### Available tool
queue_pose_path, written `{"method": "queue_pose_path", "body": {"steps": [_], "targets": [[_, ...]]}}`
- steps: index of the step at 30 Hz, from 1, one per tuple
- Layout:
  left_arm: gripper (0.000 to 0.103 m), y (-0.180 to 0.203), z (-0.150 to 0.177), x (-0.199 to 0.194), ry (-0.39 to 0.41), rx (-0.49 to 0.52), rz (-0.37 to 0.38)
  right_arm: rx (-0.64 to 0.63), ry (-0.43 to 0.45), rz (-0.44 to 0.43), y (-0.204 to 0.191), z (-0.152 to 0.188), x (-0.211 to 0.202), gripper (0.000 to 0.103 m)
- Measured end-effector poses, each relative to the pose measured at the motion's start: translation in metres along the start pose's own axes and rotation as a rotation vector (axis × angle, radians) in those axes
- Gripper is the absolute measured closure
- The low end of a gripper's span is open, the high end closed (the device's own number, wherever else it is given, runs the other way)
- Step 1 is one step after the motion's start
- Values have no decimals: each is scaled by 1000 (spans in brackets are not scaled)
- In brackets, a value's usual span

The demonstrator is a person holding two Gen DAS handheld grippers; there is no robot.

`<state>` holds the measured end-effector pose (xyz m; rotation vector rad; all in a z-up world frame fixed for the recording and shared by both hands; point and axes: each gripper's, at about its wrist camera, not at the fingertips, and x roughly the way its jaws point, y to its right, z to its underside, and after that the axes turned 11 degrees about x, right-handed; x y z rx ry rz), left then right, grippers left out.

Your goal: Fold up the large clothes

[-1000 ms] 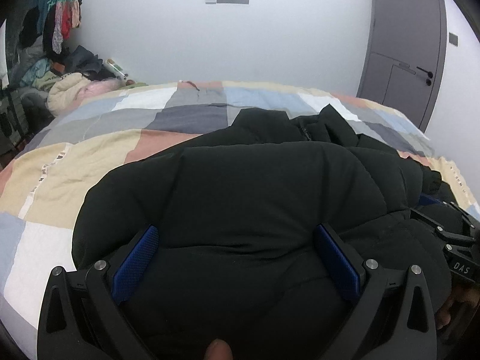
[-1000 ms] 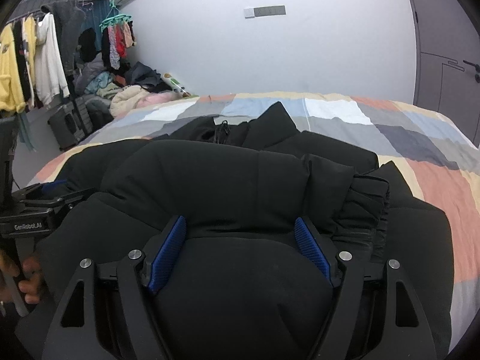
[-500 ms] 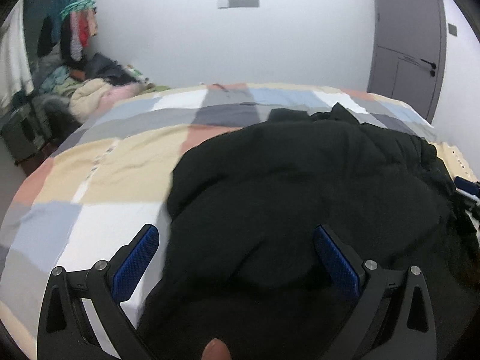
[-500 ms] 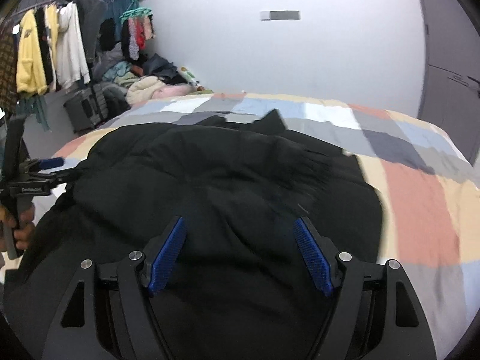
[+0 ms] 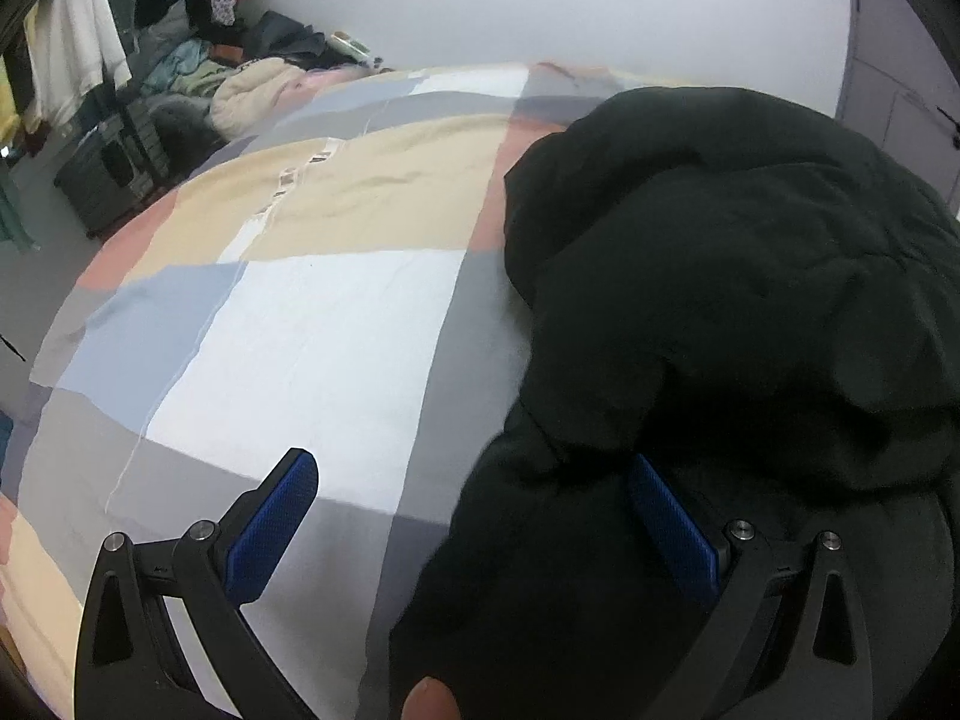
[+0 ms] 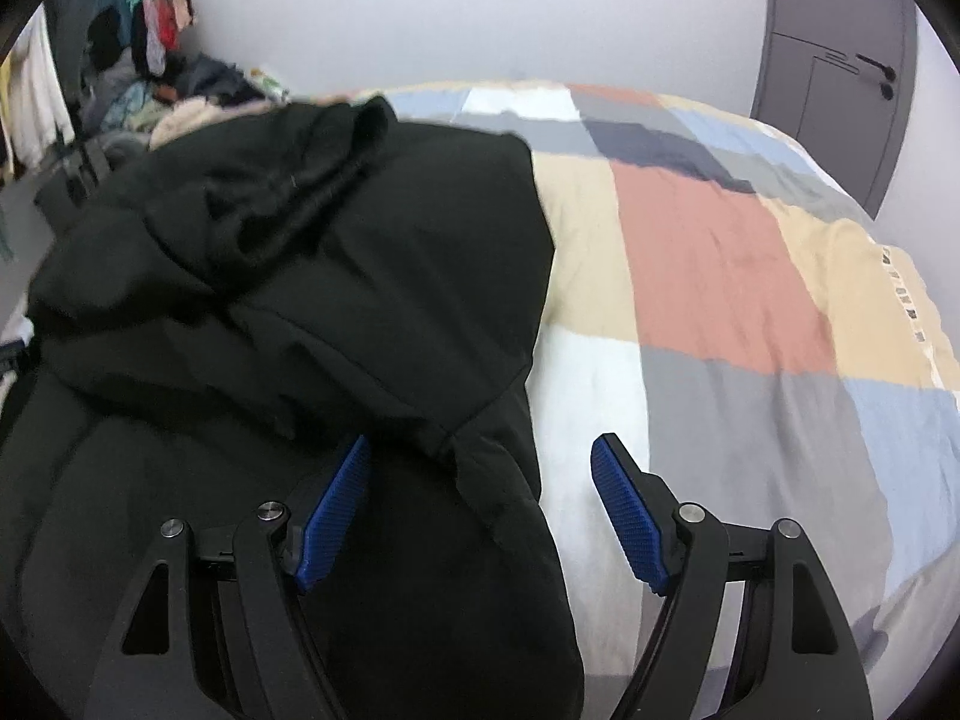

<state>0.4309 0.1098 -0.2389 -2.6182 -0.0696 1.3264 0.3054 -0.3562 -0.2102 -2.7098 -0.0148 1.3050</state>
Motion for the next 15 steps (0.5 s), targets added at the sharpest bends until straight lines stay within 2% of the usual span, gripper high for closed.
{"method": "queue_pose_path", "body": {"steps": [3,11,15], "targets": [[0,-3,-5,2,25,-22,-16,-6,19,6,-6,0,8,28],[0,-30,-7,-2,83,-144,-19,82,196,25,-6,-20,-1,28],[0,-37,-6,-1,79,-183,-11,152,211,16,8,-25,3,28]]}}
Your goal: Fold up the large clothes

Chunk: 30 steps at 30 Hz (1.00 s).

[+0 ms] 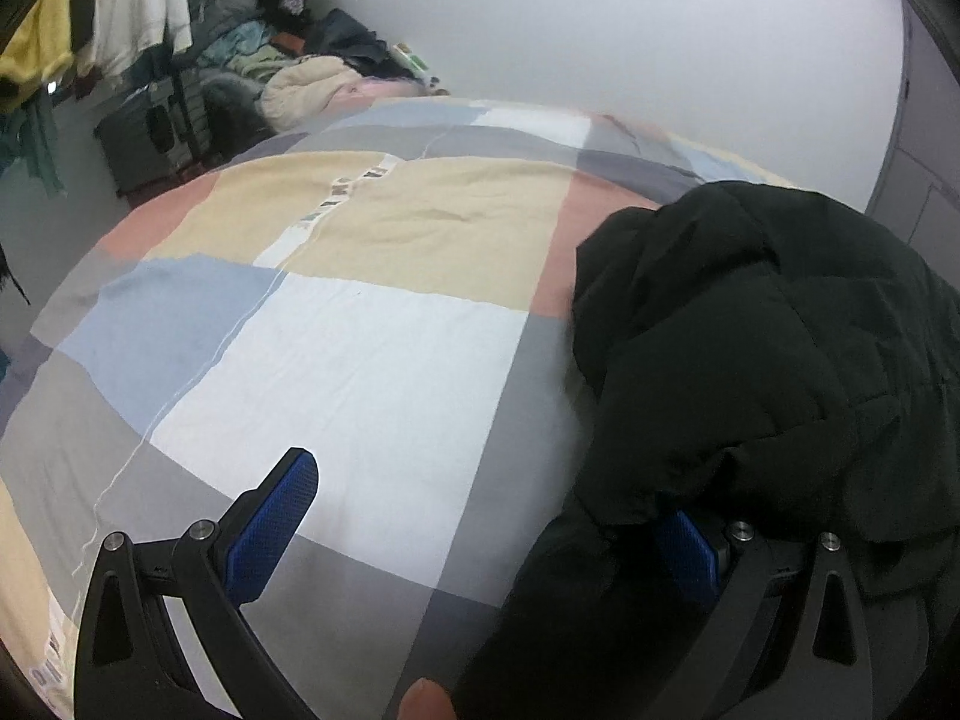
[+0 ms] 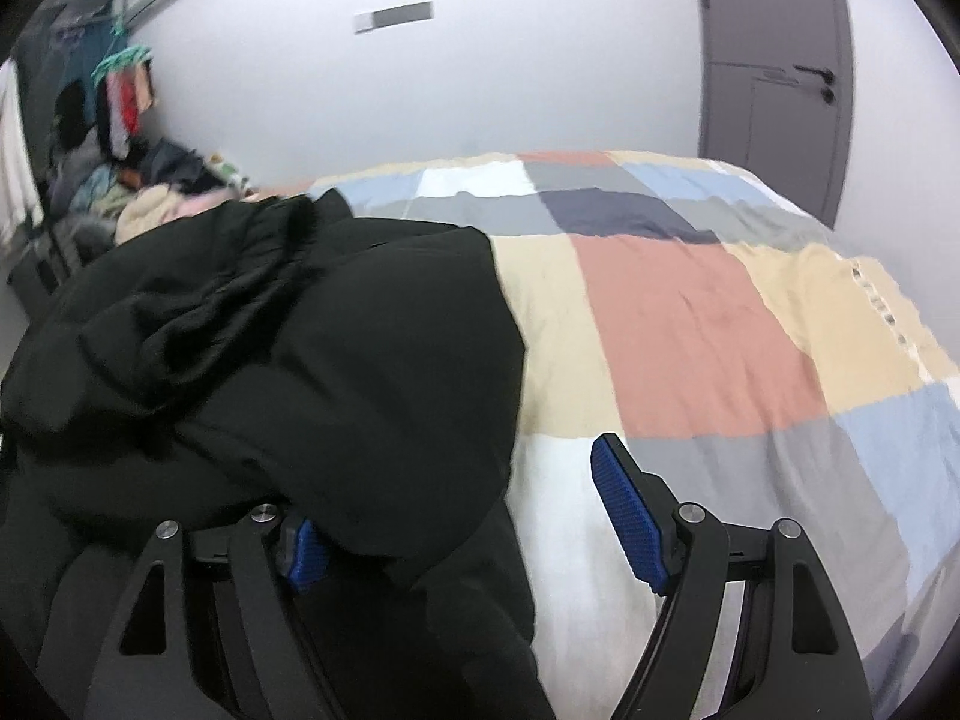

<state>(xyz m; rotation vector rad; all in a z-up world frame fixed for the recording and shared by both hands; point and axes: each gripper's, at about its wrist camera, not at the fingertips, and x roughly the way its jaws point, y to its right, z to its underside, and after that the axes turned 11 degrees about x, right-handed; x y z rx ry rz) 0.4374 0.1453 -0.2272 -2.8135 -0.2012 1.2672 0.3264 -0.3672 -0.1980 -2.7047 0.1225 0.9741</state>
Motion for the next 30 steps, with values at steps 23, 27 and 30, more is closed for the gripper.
{"method": "queue_pose_path", "body": {"steps": [23,27,30], "targets": [[0,-35,-36,-275,267,1,127,-40,164,-197,-50,-41,-250,25],[0,-53,-24,-343,331,2,160,-87,212,-194,-59,-41,-310,25],[0,-68,-10,-384,355,-6,176,-96,230,-219,-60,-36,-342,25]]}}
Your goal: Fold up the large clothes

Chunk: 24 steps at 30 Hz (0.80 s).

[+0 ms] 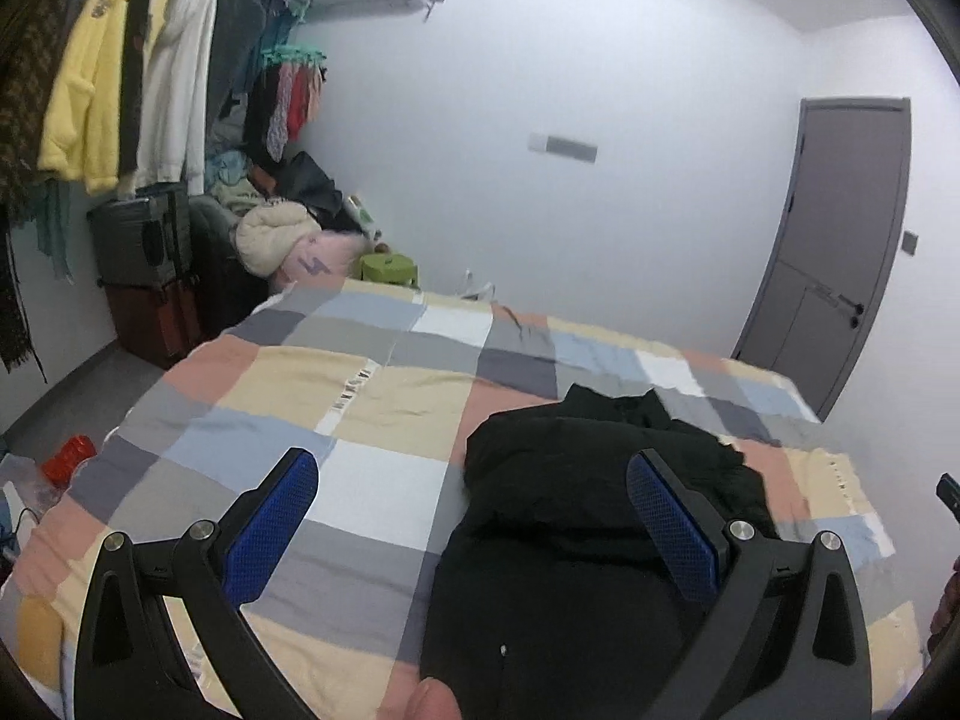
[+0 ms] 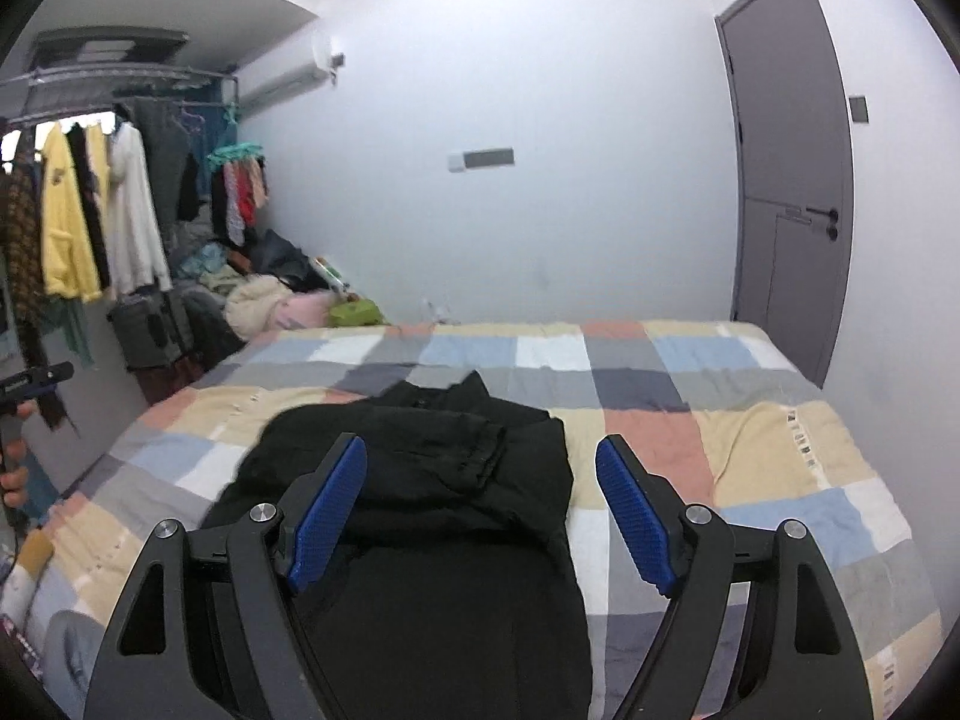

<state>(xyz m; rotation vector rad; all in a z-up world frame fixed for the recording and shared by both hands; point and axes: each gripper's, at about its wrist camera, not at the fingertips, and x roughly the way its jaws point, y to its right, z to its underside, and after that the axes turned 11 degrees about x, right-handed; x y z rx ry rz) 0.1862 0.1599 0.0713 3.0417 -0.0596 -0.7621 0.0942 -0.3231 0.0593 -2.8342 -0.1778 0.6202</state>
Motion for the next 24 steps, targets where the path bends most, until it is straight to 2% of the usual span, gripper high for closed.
{"method": "queue_pose_path", "body": {"steps": [4,9,11,15,18,24], "targets": [[0,-17,11,-45,0,-10,64,21,-19,-48,6,-5,-32,24],[0,-41,45,-69,-43,-4,87,74,-86,-72,37,-4,-52,24],[0,-49,61,-64,-75,-16,109,90,-93,-54,51,3,-57,24],[0,-62,109,-34,-164,-88,199,138,-125,-42,79,31,-57,24],[0,-65,141,-9,-227,-135,257,172,-164,-39,95,60,-49,24],[0,-60,200,42,-337,-184,322,254,-271,-56,118,123,-19,24]]}}
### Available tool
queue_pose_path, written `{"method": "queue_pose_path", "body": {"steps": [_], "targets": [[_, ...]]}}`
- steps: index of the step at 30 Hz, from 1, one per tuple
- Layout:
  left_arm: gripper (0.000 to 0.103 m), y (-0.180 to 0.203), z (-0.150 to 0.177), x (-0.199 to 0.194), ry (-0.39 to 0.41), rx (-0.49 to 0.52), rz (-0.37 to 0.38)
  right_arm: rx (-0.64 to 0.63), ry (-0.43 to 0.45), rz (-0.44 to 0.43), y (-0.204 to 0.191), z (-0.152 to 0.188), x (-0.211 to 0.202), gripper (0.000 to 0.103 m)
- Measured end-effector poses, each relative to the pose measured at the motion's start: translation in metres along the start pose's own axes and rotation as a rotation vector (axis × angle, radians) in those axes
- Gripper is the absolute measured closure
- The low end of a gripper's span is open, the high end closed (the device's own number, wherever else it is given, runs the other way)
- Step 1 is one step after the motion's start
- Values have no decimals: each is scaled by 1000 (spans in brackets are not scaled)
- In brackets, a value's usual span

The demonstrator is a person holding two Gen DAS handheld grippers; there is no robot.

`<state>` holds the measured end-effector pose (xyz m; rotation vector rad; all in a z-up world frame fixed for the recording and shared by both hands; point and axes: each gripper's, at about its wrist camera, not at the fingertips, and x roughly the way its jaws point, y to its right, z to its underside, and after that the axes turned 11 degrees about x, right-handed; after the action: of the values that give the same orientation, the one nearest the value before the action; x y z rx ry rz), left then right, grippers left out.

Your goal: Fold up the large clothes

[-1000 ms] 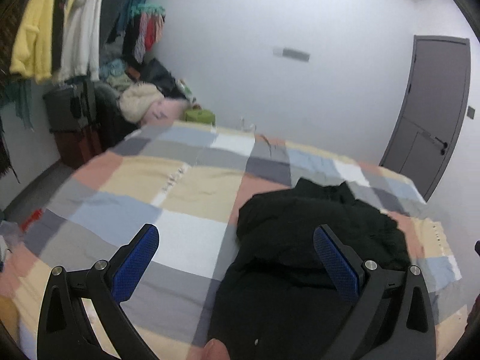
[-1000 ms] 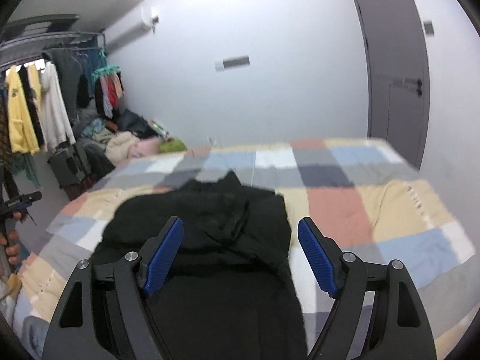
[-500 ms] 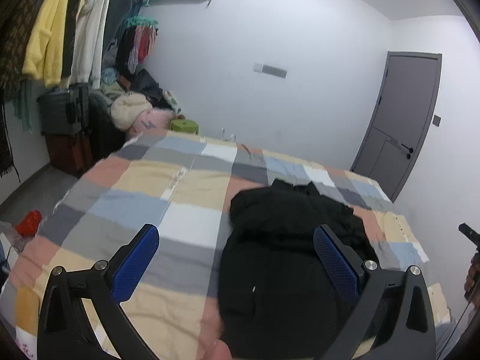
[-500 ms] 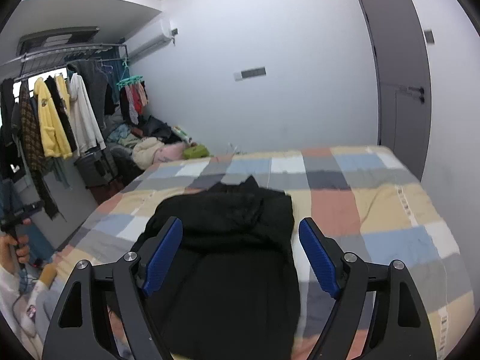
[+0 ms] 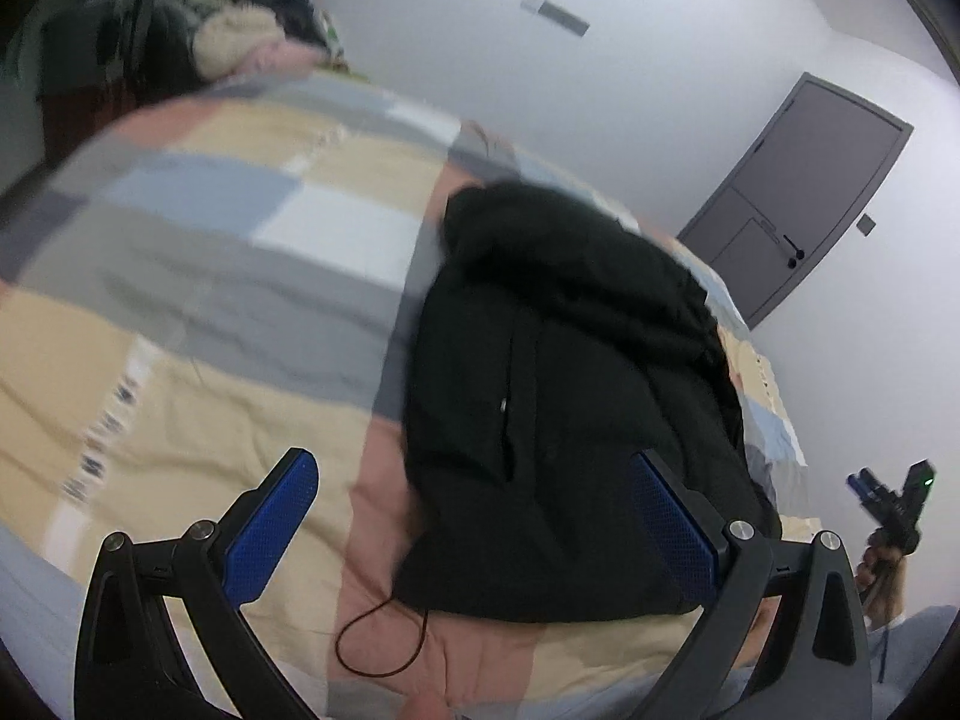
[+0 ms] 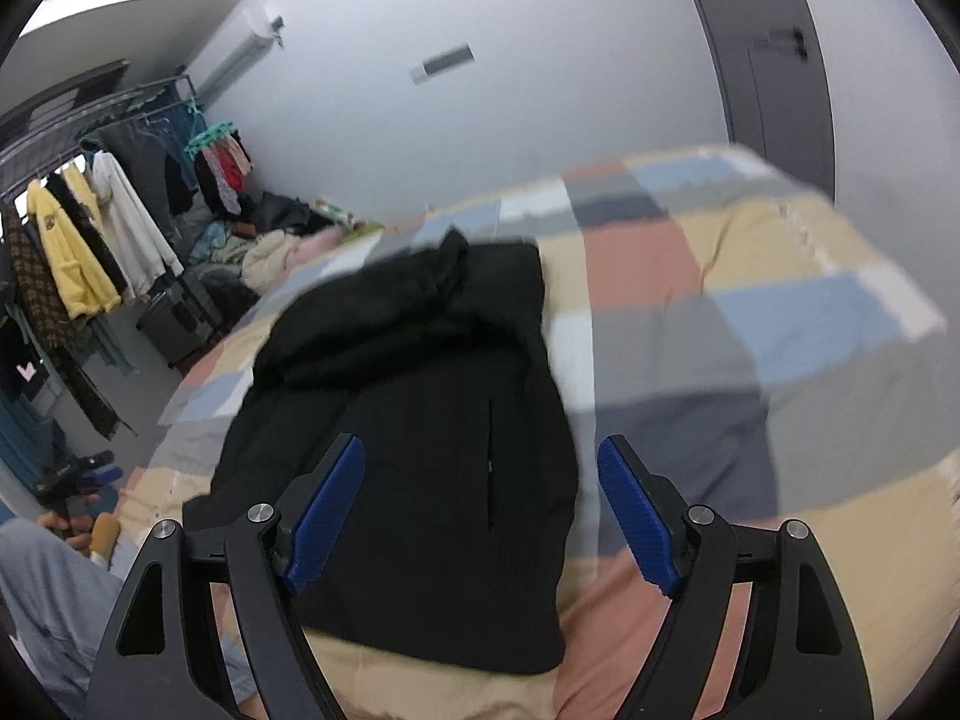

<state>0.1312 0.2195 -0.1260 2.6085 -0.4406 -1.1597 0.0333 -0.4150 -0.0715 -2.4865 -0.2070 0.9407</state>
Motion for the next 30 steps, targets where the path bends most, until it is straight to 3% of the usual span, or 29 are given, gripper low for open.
{"method": "queue_pose_path", "body": {"steps": [13,18,22,24,27,30], "targets": [[2,-46,59,104,-114,-176,208,210,-241,-16,63,76,102,24],[11,-44,66,124,-127,-207,319,229,-273,-90,55,82,113,24],[14,-29,61,126,-109,-158,410,205,-270,-175,39,78,109,22],[14,-23,59,132,-125,-137,392,189,-272,-182,35,78,108,22],[27,-20,62,148,-183,-140,361,205,-292,-168,41,82,117,22],[30,-18,64,152,-191,-144,349,230,-344,-138,48,89,129,22]]}}
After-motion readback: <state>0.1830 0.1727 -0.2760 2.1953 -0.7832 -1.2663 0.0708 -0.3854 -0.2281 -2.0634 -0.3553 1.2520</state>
